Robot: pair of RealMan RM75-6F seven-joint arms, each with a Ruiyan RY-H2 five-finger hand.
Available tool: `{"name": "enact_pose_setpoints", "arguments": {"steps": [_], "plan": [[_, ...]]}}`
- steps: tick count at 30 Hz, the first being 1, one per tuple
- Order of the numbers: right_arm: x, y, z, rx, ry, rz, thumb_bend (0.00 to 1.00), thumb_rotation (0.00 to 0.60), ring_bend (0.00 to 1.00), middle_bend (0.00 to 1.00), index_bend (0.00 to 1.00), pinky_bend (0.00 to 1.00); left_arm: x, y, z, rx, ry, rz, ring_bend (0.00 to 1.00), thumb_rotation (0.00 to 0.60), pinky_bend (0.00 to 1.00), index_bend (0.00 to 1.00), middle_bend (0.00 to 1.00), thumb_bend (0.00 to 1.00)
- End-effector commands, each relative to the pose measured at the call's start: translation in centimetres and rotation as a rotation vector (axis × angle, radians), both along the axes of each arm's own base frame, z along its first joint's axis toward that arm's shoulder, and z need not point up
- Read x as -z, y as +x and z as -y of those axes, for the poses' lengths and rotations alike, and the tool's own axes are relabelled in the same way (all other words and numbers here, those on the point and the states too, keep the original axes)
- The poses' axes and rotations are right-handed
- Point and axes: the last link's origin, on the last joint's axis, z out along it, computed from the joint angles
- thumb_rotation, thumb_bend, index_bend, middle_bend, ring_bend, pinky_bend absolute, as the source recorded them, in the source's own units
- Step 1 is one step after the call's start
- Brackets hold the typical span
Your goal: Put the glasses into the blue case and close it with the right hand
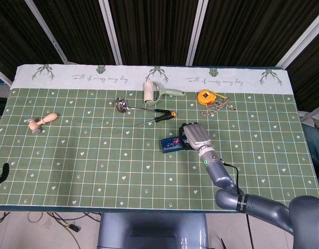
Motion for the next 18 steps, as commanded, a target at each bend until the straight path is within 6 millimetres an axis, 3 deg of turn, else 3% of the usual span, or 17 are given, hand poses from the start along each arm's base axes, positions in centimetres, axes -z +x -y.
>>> {"name": "enact_pose_setpoints", "arguments": {"steps": [1,8,10,14,18], "plan": [[0.14,0.18,0.31,0.009,0.000,0.000,0.60,0.600,0.36,0.35,0.78,0.34,0.01,0.03,-0.01,0.001,0.000,0.000,0.00,0.600,0.00,0.15,0.01,0.37],[0.38,0.63,0.77,0.019,-0.001,0.003,0.60,0.600,0.36,0.35,0.78,0.34,0.05,0.06,-0.02,0.002,-0.001,-0.001,0.00,0.600,0.00,0.15,0.01,0.37],[0.54,0.74,0.89,0.019,0.001,0.000,0.60,0.600,0.36,0.34,0.74,0.34,0.05,0.07,-0.03,0.002,0.000,0.000,0.00,0.600,0.00,0.15,0.01,0.37],[0.85,0.83,1.08,0.021,0.018,-0.013,0.55,0.600,0.33,0.32,0.52,0.34,0.05,0.12,-0.04,0.002,0.000,0.000,0.00,0.600,0.00,0.15,0.01,0.37],[0.92,1.11,1.13,0.025,0.026,-0.011,0.43,0.600,0.32,0.29,0.22,0.34,0.08,0.13,-0.07,0.001,-0.002,-0.001,0.00,0.600,0.00,0.15,0.01,0.37]]}}
